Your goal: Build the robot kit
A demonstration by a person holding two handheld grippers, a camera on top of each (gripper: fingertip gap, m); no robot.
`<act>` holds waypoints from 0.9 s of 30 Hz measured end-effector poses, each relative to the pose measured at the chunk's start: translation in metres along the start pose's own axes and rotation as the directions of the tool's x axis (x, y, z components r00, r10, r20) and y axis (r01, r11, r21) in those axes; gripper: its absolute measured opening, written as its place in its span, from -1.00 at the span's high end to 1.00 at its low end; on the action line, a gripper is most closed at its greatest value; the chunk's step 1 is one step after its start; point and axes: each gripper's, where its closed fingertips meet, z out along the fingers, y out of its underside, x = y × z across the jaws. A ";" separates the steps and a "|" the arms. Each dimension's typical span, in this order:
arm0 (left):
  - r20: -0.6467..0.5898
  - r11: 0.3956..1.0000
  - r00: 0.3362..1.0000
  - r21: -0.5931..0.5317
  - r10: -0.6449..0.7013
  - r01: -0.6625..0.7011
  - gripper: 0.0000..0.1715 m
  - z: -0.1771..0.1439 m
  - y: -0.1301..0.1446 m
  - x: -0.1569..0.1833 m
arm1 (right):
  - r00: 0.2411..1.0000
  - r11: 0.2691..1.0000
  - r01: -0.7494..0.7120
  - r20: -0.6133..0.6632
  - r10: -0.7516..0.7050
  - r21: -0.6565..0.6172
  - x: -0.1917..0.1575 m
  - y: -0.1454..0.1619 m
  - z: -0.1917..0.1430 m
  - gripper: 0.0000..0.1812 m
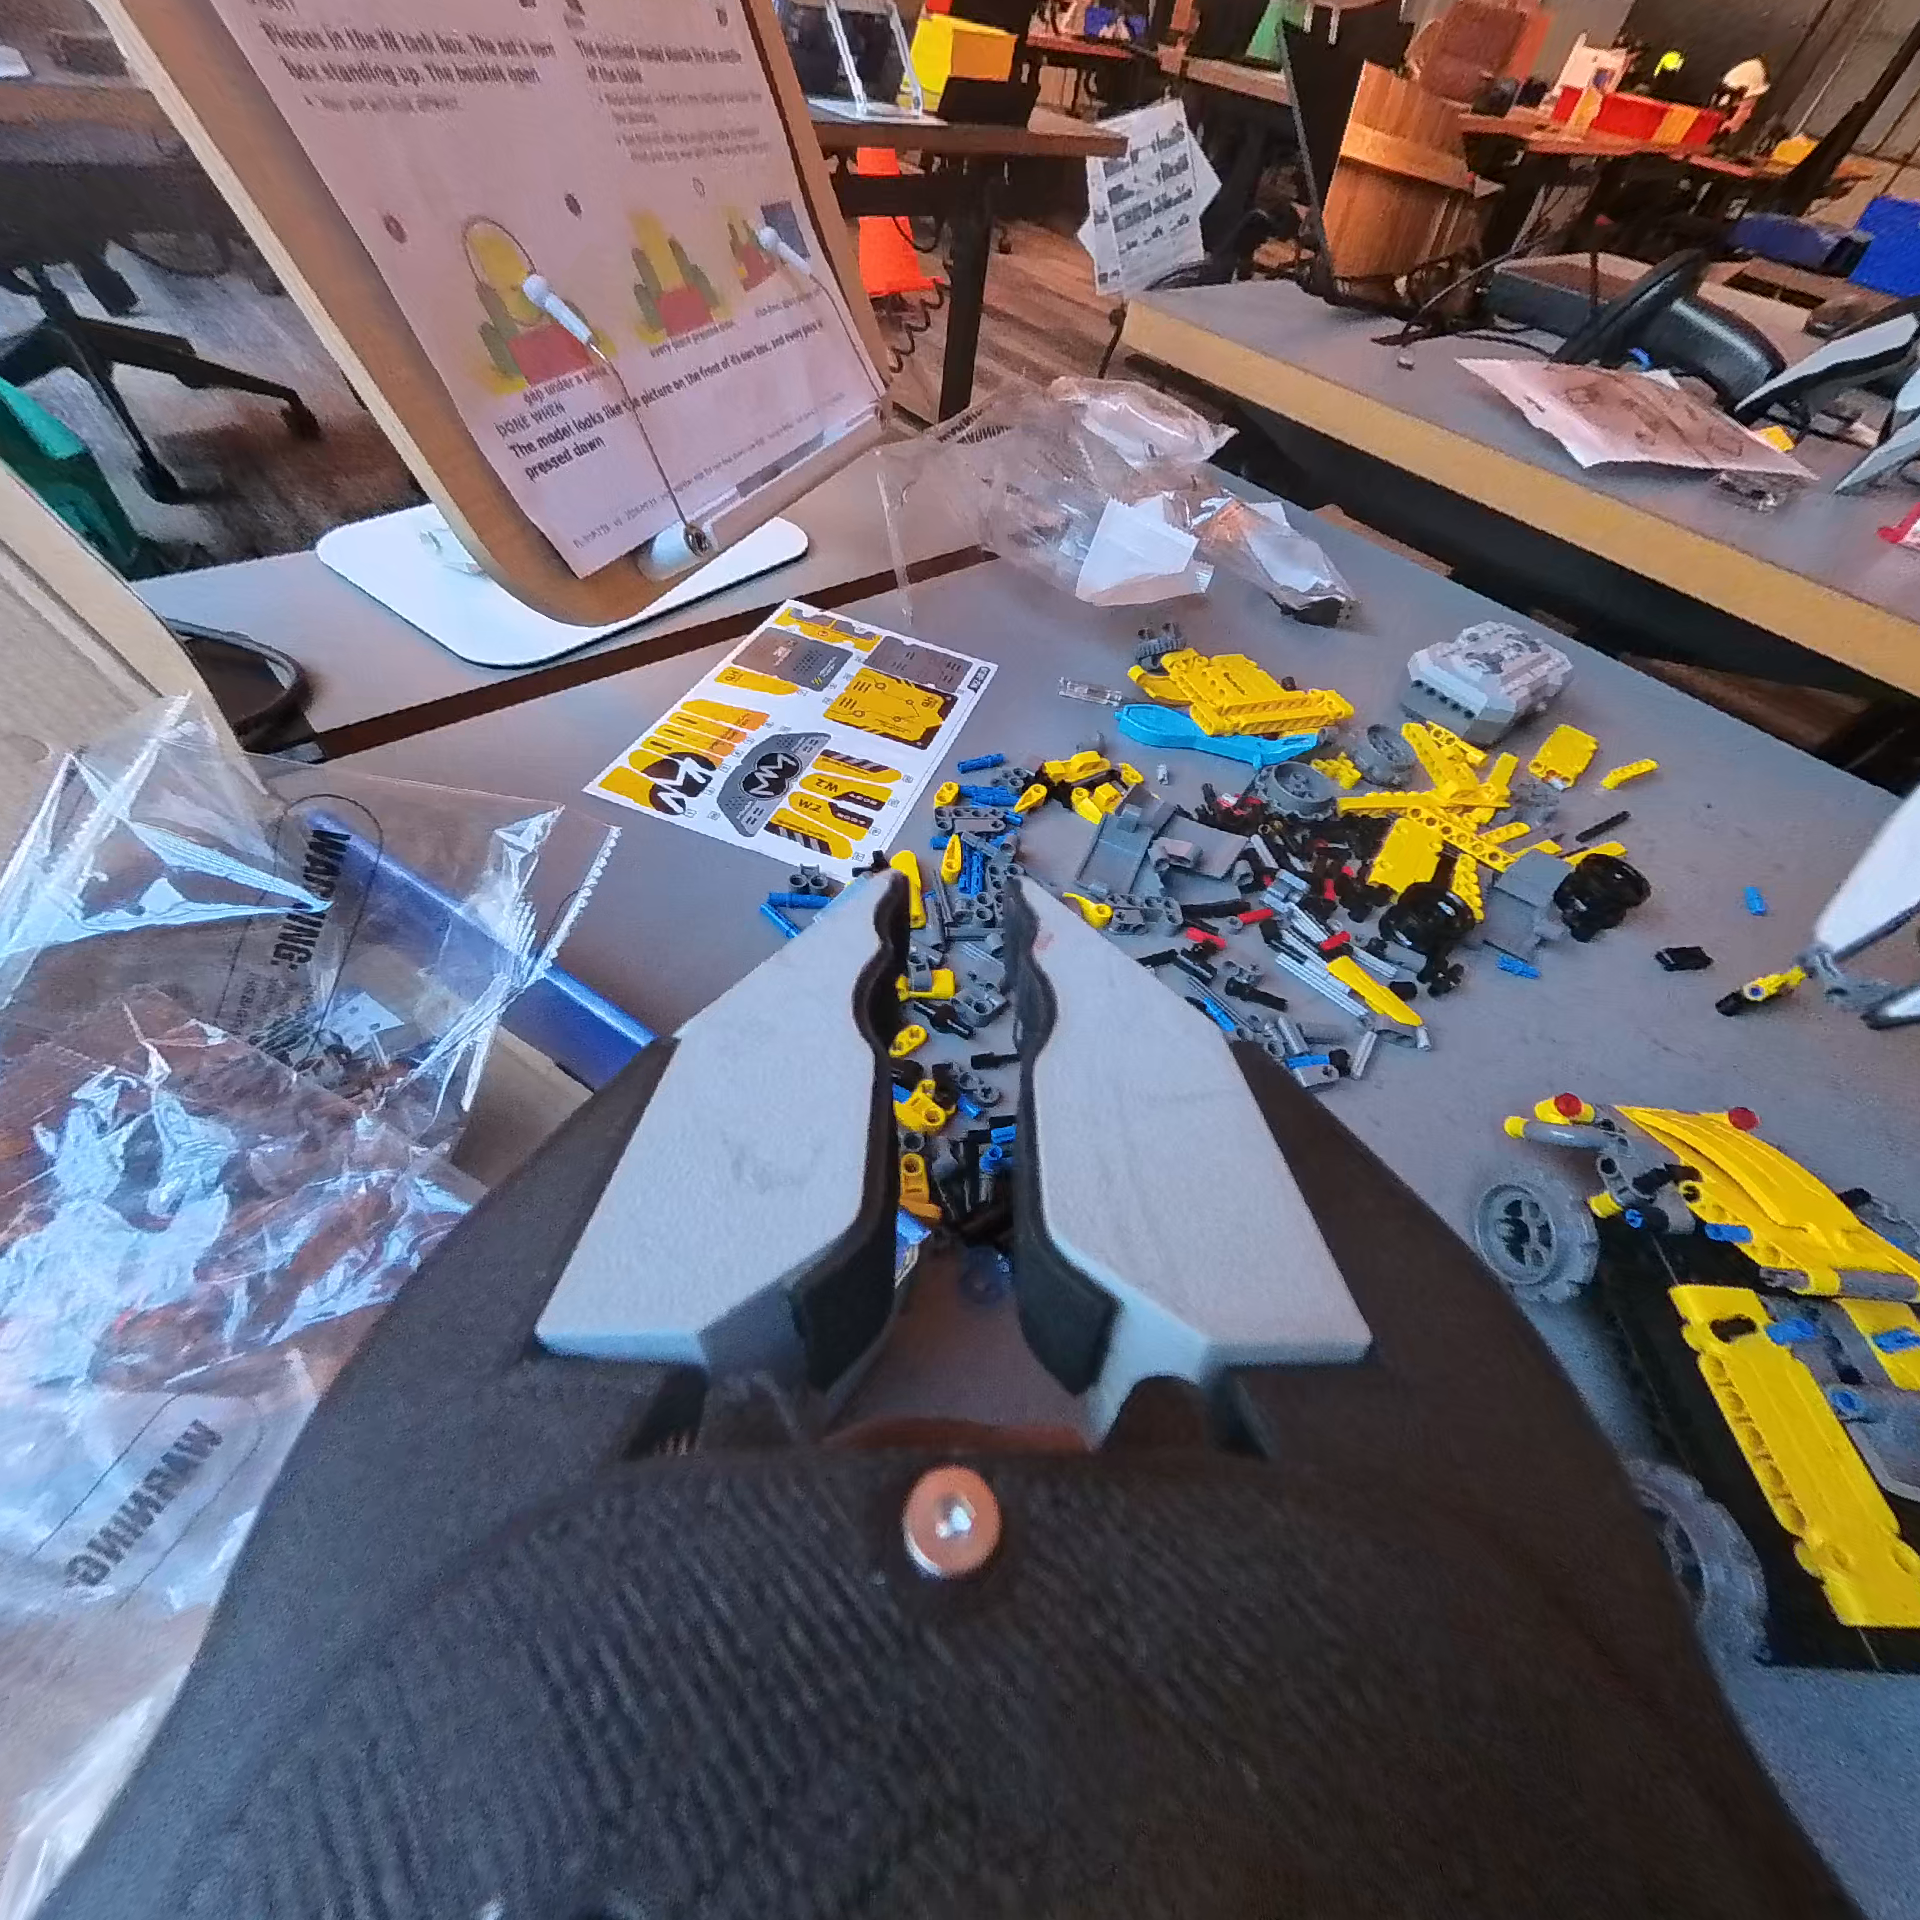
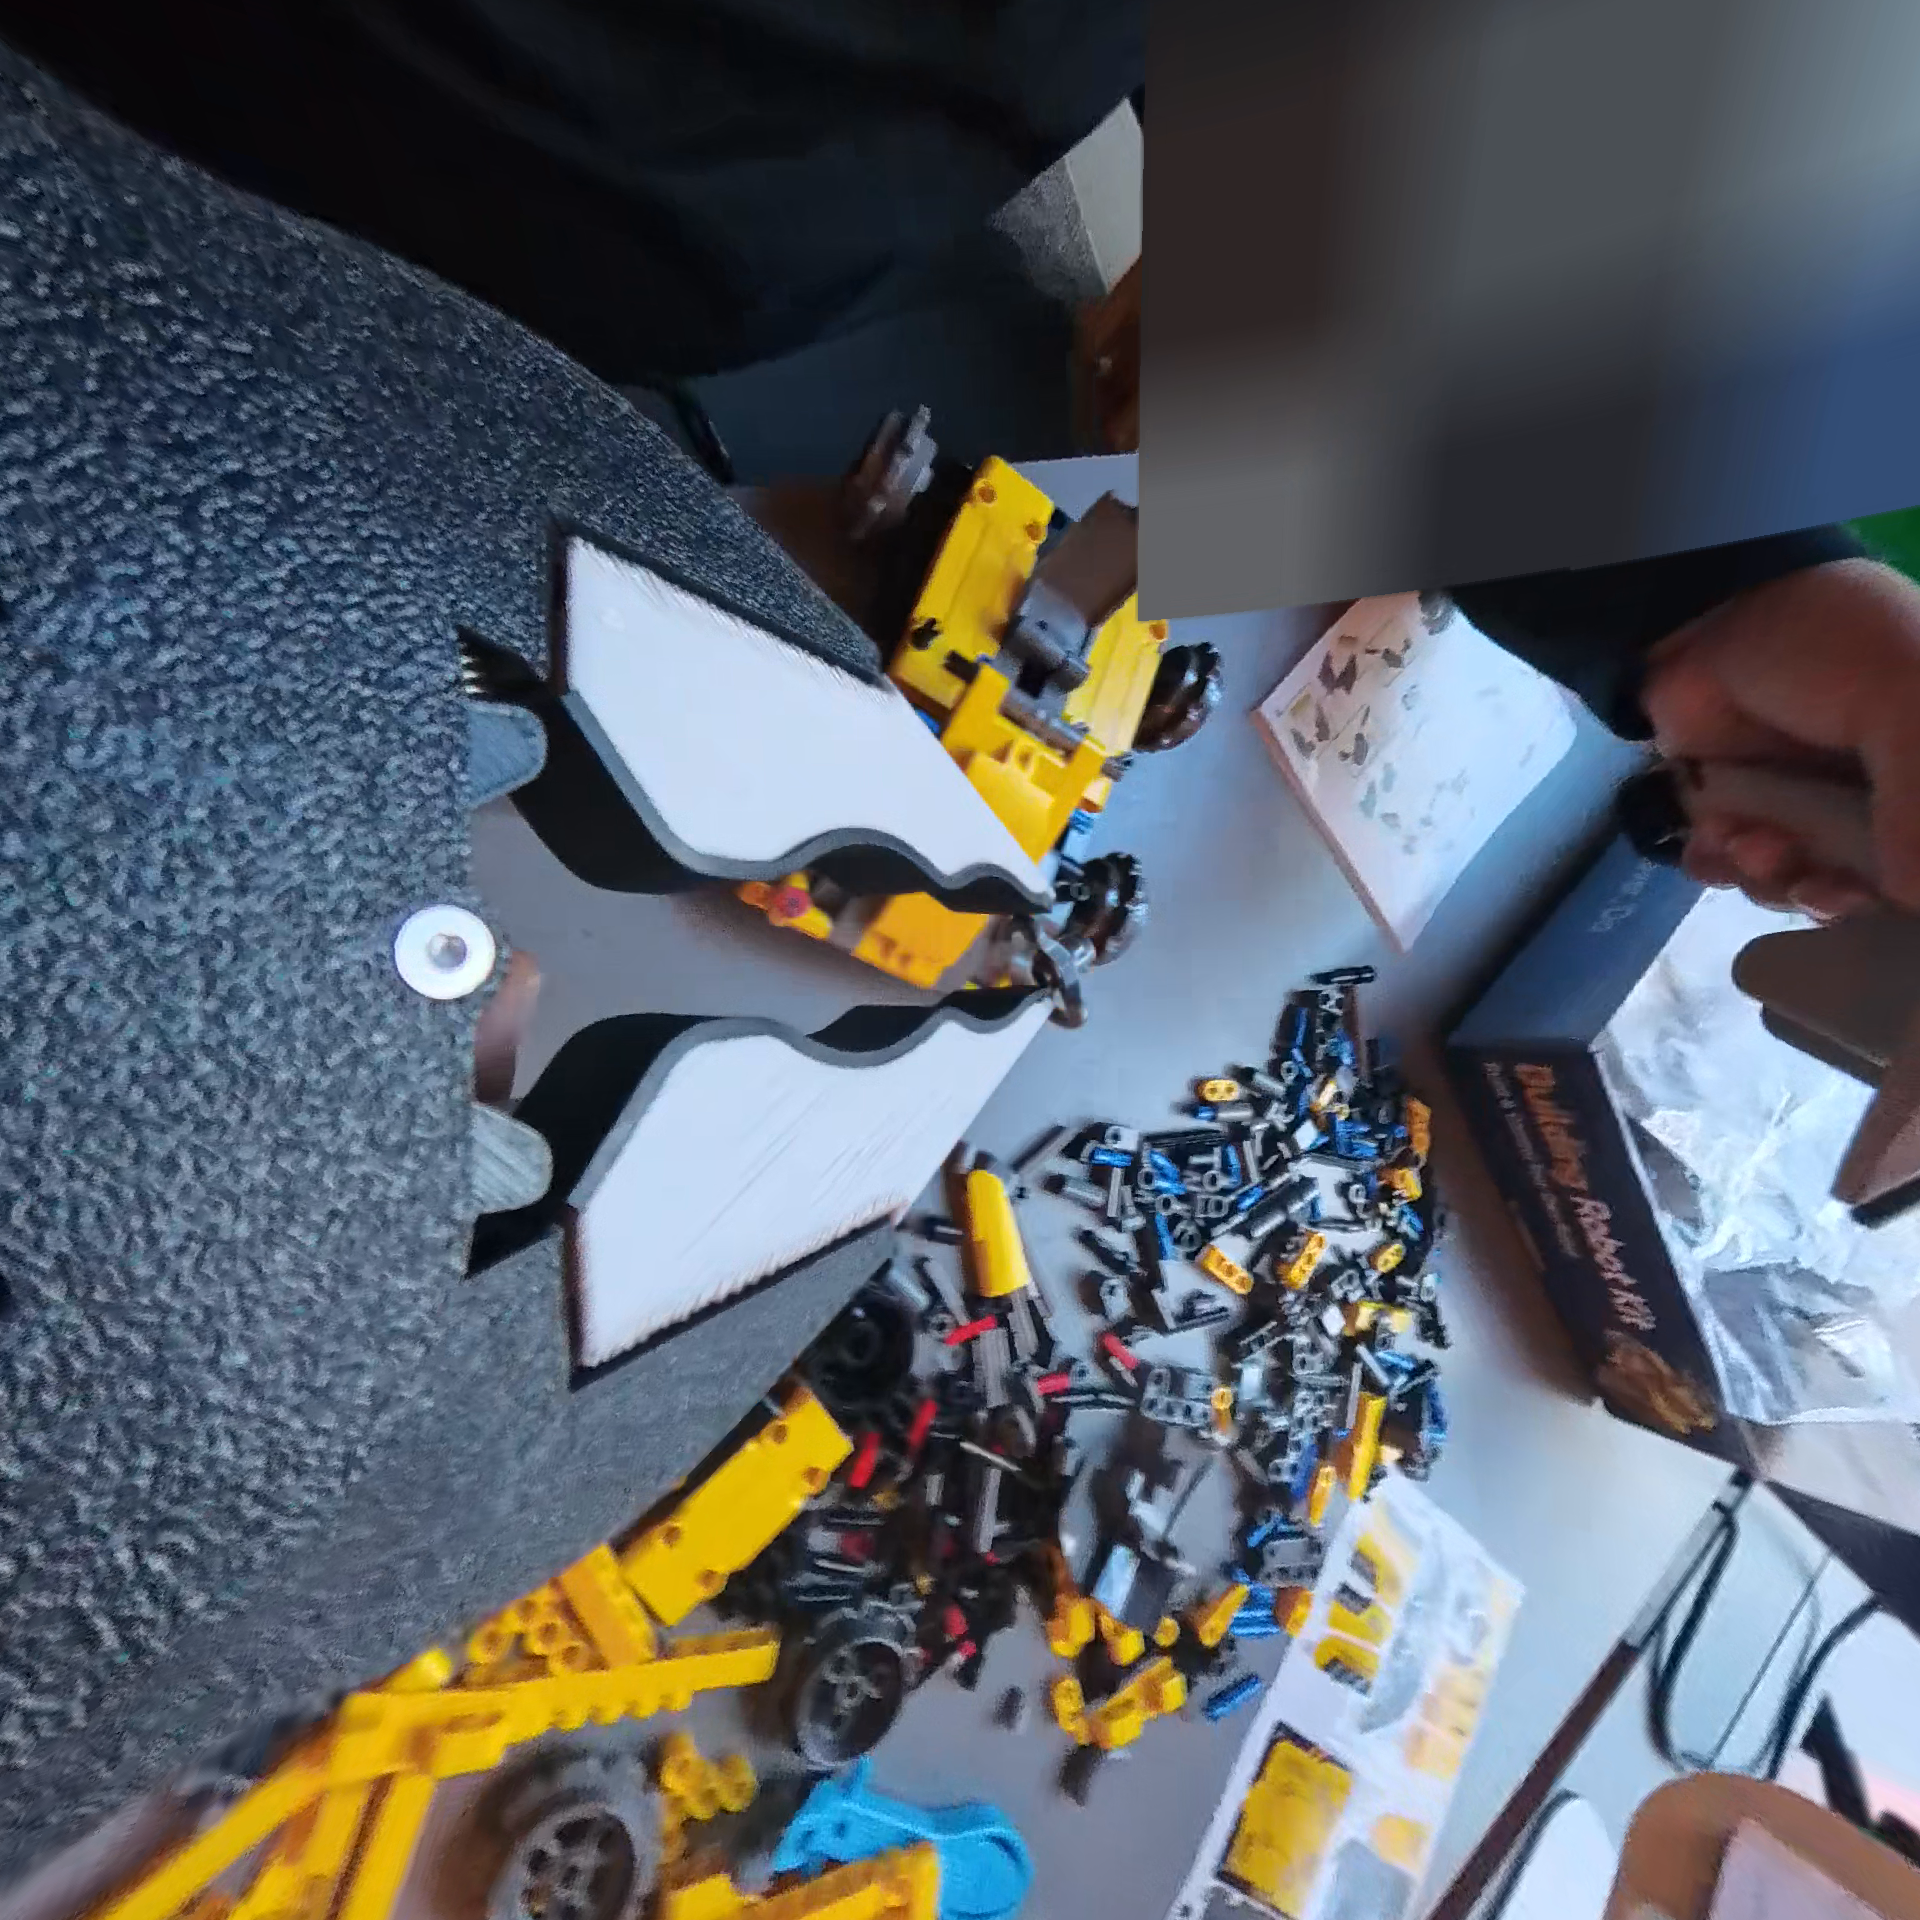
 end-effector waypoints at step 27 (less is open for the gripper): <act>-0.016 1.000 1.000 0.022 -0.015 0.015 0.83 -0.008 -0.007 -0.001 | 0.991 0.995 0.088 0.099 -0.084 -0.036 0.020 -0.036 0.057 0.86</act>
